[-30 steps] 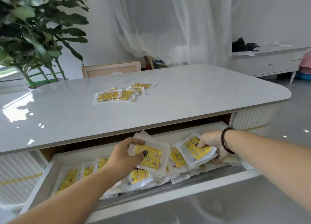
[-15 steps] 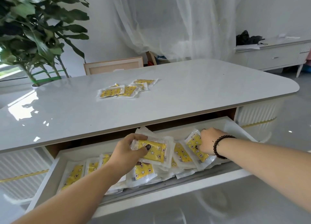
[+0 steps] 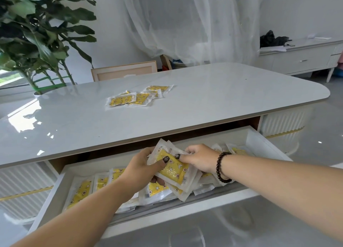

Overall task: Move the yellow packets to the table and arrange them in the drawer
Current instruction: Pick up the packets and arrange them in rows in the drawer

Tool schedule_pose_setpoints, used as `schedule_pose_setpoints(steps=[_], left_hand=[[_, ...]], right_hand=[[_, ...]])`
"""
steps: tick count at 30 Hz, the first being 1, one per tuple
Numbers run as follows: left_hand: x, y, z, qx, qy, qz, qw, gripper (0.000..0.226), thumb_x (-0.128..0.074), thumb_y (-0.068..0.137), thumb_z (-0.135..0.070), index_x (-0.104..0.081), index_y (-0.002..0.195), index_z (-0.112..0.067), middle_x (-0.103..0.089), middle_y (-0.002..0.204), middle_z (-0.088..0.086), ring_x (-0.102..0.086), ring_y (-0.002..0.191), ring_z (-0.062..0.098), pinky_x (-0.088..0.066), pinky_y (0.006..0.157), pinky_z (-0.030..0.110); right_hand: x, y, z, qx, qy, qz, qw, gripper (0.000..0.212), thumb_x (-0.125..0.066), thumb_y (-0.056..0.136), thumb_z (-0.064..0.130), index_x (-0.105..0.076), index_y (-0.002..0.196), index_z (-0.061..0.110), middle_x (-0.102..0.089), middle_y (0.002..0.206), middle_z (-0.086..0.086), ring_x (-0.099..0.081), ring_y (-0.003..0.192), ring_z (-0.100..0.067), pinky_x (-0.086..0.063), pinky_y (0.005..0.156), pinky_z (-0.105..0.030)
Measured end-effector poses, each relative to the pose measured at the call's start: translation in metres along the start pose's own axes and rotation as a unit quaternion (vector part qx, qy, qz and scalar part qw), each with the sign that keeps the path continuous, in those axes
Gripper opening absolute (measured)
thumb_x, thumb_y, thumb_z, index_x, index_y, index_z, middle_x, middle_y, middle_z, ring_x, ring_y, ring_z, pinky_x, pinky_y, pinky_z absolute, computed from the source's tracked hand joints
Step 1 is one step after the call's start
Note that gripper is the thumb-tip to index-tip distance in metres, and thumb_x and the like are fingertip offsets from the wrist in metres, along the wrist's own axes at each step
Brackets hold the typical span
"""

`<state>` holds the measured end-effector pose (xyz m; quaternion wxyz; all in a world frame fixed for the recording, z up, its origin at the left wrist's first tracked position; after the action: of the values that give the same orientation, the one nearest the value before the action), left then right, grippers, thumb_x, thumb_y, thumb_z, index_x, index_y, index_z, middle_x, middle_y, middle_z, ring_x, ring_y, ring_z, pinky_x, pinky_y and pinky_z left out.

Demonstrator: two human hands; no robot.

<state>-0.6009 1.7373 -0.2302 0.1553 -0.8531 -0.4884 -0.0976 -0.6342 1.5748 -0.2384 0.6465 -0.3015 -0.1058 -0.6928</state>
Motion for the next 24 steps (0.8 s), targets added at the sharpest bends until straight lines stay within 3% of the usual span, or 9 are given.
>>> schedule_pose_setpoints(steps=[4, 7, 9, 13, 16, 20, 24], left_hand=[[0.009, 0.003, 0.003, -0.003, -0.031, -0.036, 0.999, 0.017, -0.061, 0.094, -0.019, -0.058, 0.109, -0.013, -0.073, 0.08, 0.012, -0.062, 0.055, 0.021, -0.054, 0.077, 0.046], [0.01, 0.003, 0.002, -0.009, -0.04, -0.047, 0.998, 0.015, -0.061, 0.094, -0.022, -0.06, 0.106, -0.012, -0.072, 0.077, 0.012, -0.06, 0.053, 0.02, -0.053, 0.074, 0.044], [0.013, 0.003, 0.002, -0.011, -0.042, -0.064, 0.997, 0.016, -0.06, 0.094, -0.023, -0.061, 0.105, -0.011, -0.07, 0.072, 0.009, -0.058, 0.051, 0.019, -0.051, 0.07, 0.041], [0.023, 0.007, 0.005, -0.005, -0.046, -0.105, 0.993, 0.02, -0.061, 0.093, -0.028, -0.063, 0.107, -0.014, -0.067, 0.077, 0.022, -0.06, 0.057, 0.02, -0.054, 0.078, 0.046], [0.029, 0.01, 0.012, 0.016, -0.061, -0.132, 0.989, 0.02, -0.059, 0.095, -0.02, -0.06, 0.113, -0.01, -0.067, 0.067, 0.008, -0.063, 0.061, 0.017, -0.053, 0.065, 0.032], [0.018, 0.01, 0.023, 0.087, -0.1, -0.081, 0.988, 0.035, -0.057, 0.092, -0.001, -0.048, 0.124, -0.011, -0.067, 0.101, 0.008, -0.072, 0.074, 0.021, -0.054, 0.064, 0.028], [0.006, 0.01, 0.029, 0.126, -0.076, -0.031, 0.989, 0.047, -0.059, 0.089, 0.002, -0.043, 0.131, -0.013, -0.068, 0.104, 0.008, -0.073, 0.086, 0.024, -0.056, 0.066, 0.03]], right_hand=[[-0.002, 0.003, -0.011, -0.023, 0.191, 0.021, 0.981, 0.01, -0.073, 0.081, 0.018, -0.064, 0.085, 0.018, -0.068, 0.082, -0.004, -0.064, 0.074, -0.02, -0.054, 0.072, -0.037], [-0.002, 0.0, -0.01, -0.015, 0.257, 0.037, 0.966, 0.02, -0.074, 0.077, 0.002, -0.062, 0.087, 0.014, -0.066, 0.08, -0.005, -0.064, 0.07, -0.019, -0.054, 0.067, -0.033], [-0.006, -0.001, -0.009, -0.013, 0.257, 0.055, 0.965, 0.024, -0.074, 0.075, -0.003, -0.062, 0.088, 0.012, -0.066, 0.08, -0.005, -0.064, 0.07, -0.019, -0.054, 0.066, -0.033], [-0.011, 0.002, -0.011, -0.013, 0.219, 0.063, 0.974, 0.031, -0.081, 0.068, 0.002, -0.066, 0.093, 0.011, -0.069, 0.092, -0.011, -0.065, 0.086, -0.028, -0.051, 0.087, -0.05], [-0.006, 0.004, -0.01, 0.002, 0.173, 0.036, 0.984, 0.027, -0.082, 0.069, 0.008, -0.067, 0.089, 0.015, -0.07, 0.088, -0.005, -0.066, 0.078, -0.019, -0.055, 0.069, -0.034], [0.012, 0.01, -0.016, 0.005, 0.138, -0.046, 0.989, 0.022, -0.081, 0.07, 0.006, -0.065, 0.079, 0.016, -0.071, 0.09, -0.009, -0.067, 0.084, -0.021, -0.056, 0.085, -0.038], [0.017, 0.013, -0.025, -0.024, 0.127, -0.076, 0.989, 0.021, -0.082, 0.068, 0.004, -0.066, 0.076, 0.016, -0.071, 0.094, -0.01, -0.068, 0.094, -0.025, -0.056, 0.086, -0.041]])
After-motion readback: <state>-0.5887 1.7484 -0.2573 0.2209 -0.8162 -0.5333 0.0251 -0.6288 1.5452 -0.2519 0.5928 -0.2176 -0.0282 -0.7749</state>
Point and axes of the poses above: each hand's wrist, its own y-axis towards the middle knuckle, its own x-axis out of the back of the hand, z = x × y, the point moved 8 cm from there along y, towards the middle knuckle
